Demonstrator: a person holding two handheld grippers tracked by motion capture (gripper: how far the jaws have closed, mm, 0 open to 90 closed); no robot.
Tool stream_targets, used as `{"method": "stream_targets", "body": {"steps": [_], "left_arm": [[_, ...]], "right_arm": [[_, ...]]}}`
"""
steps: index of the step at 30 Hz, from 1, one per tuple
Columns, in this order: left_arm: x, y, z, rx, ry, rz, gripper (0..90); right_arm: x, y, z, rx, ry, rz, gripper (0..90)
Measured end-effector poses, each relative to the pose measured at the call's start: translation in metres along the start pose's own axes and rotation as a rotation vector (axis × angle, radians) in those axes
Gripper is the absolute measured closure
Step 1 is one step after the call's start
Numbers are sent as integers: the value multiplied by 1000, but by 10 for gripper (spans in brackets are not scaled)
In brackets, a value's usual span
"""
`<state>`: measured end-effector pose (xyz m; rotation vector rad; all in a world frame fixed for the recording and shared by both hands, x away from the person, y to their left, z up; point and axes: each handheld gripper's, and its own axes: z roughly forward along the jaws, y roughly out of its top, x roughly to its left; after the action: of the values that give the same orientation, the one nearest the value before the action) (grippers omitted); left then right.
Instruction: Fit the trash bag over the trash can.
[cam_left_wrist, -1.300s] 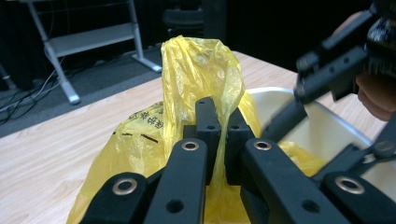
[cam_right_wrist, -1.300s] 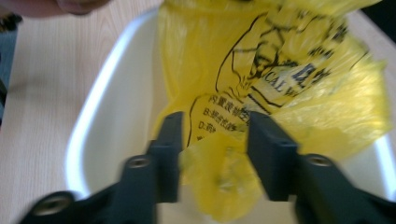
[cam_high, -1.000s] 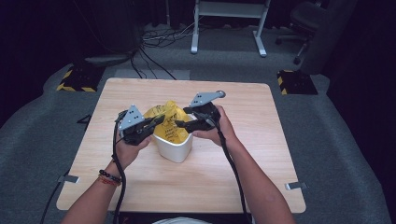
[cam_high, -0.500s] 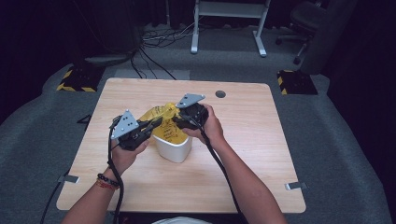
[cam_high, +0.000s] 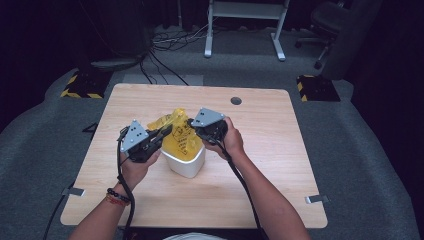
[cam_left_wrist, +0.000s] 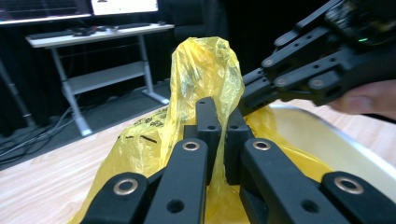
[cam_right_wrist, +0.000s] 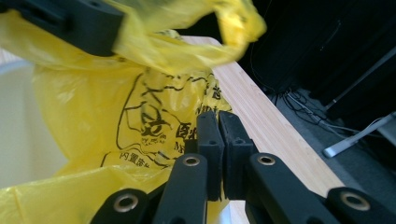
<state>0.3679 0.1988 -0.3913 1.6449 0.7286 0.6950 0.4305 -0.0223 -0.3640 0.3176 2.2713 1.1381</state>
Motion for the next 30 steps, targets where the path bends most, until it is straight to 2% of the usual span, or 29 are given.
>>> {"method": "stream_targets", "body": {"steps": [4, 5, 7, 8, 11, 14, 15, 17, 18, 19, 20, 22, 25, 27, 30], "left_arm": [[-9, -3, 5, 1, 44, -3, 895], [-10, -3, 5, 1, 52, -9, 896], [-12, -3, 6, 9, 66, 0, 896], [-13, -3, 7, 16, 70, 2, 896], [-14, -4, 8, 16, 84, -7, 896], [-14, -5, 8, 20, 104, -9, 896], [-15, -4, 8, 21, 110, -7, 896], [-19, -4, 10, 23, 121, 4, 897], [-21, -4, 12, 24, 120, 8, 897], [-22, -3, 13, 23, 113, 3, 897], [-24, -3, 14, 21, 110, 1, 897], [-25, -3, 14, 13, 106, -4, 896], [-21, -4, 12, -3, 92, -34, 896], [-19, -5, 11, -11, 97, -46, 897], [-20, -4, 12, -18, 90, -52, 897]], "right_arm": [[15, 4, -1, 37, -50, -134, 876], [17, 5, -1, 40, -60, -154, 876], [19, 6, -4, 27, -62, -157, 877], [20, 7, -5, 25, -66, -176, 879], [24, 11, -7, 17, -16, -172, 887], [21, 13, -10, 6, 57, -115, 891], [22, 13, -10, 17, 60, -118, 890], [33, 16, -7, 103, -7, -258, 887], [33, 16, -7, 103, -7, -258, 887], [38, 17, -5, 123, -49, -320, 884], [41, 17, -4, 136, -70, -347, 878], [40, 17, -5, 105, -70, -304, 877], [34, 15, -10, 77, 0, -224, 884], [33, 15, -13, 64, 10, -225, 885], [36, 15, -12, 68, 55, -220, 888]]}}
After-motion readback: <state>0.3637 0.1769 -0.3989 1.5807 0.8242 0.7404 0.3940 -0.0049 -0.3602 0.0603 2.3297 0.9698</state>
